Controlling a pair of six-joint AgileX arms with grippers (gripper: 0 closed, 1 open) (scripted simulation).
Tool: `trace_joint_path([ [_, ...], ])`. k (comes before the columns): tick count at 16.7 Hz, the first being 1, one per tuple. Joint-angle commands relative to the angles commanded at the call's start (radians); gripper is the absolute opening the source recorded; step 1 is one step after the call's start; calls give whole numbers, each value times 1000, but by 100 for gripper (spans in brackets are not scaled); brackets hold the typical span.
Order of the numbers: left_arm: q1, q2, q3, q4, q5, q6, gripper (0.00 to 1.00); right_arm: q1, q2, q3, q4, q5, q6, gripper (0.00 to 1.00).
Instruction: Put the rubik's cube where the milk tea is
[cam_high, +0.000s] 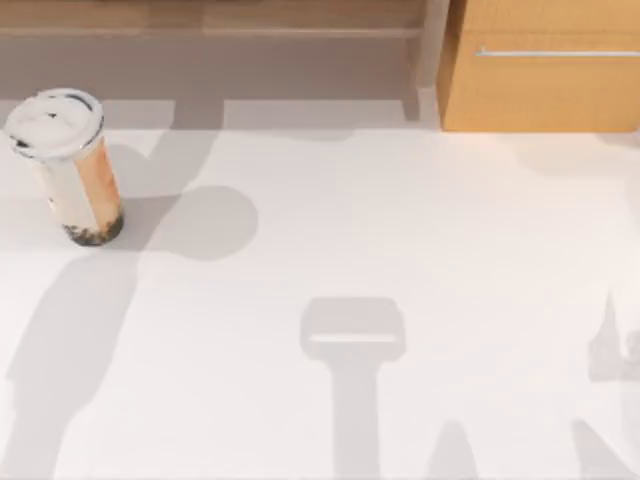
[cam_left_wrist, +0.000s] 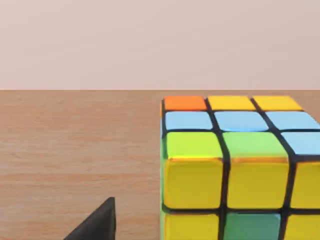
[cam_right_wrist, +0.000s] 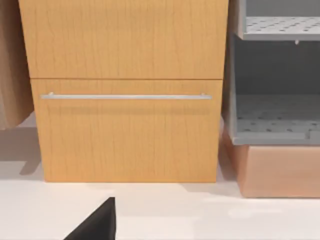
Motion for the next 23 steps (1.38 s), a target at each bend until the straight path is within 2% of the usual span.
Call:
trace_joint_path([
  [4,19,89,90,3,20,-1,100,0,0,0,0,0,0,100],
  [9,22,109,100,7,24,-2,100,0,0,0,0,0,0,100],
  [22,22,109,100,7,24,-2,2,0,0,0,0,0,0,100],
  [23,22,109,100,7,24,-2,0,0,0,0,0,0,0,100],
])
